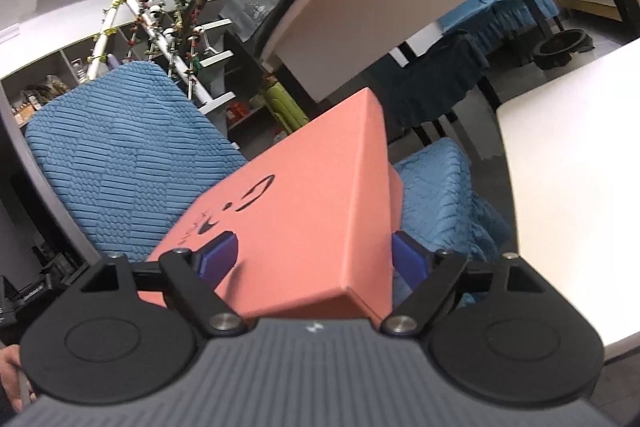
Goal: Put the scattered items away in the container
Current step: 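Lower the pink lid onto the box opening with both grippers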
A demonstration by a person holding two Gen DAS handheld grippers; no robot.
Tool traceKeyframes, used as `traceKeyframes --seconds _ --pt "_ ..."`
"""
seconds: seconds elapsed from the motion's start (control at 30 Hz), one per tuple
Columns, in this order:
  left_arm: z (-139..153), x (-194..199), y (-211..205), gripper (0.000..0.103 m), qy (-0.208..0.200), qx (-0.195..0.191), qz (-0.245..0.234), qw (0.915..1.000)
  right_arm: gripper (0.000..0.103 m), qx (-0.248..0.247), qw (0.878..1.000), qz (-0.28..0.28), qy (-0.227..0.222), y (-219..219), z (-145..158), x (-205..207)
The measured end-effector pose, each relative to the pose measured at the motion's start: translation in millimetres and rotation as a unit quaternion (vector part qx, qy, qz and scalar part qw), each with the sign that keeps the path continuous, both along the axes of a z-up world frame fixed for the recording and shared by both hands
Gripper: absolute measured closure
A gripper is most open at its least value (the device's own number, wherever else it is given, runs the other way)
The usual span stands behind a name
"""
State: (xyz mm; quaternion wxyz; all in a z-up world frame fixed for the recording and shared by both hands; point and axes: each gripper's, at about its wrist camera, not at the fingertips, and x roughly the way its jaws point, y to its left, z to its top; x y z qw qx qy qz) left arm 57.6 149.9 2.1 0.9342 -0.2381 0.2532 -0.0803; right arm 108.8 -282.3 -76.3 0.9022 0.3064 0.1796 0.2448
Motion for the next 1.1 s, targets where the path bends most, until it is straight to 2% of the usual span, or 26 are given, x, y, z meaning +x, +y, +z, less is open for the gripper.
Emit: traceKeyframes --seconds 0.13,0.27,0.37,0.5,0.77,1.1 --pt "1.8 -1.2 -9.5 0.012 -0.012 0.033 -0.003 0.9994 0.019 -0.009 1.000 -0.002 0.001 3.8 -4.1 -1.2" --pt "3.5 -5.7 -18.5 0.013 -0.032 0.066 -0.005 0.9973 0.020 -0.028 0.999 -0.037 -0.014 1.9 -2.6 -8.7" --pt "2.4 -5.1 -25.9 0.014 -0.040 0.085 -0.013 0.9955 0.041 -0.033 0.998 -0.045 -0.021 3.3 -2.1 -11.3" --pt "1.6 1.8 -35.2 0.015 -0.035 0.119 -0.008 0.9923 0.042 -0.036 0.998 -0.052 -0.021 8.9 -1.5 -11.6" --pt "0.6 14.5 -29.8 0.015 -0.033 0.125 0.011 0.9915 0.042 -0.032 0.998 -0.050 -0.017 17.8 -0.4 -6.2" --pt "1.3 23.6 -4.2 0.015 -0.031 0.117 0.074 0.9899 0.042 -0.025 0.999 -0.028 -0.027 40.8 2.0 4.3"
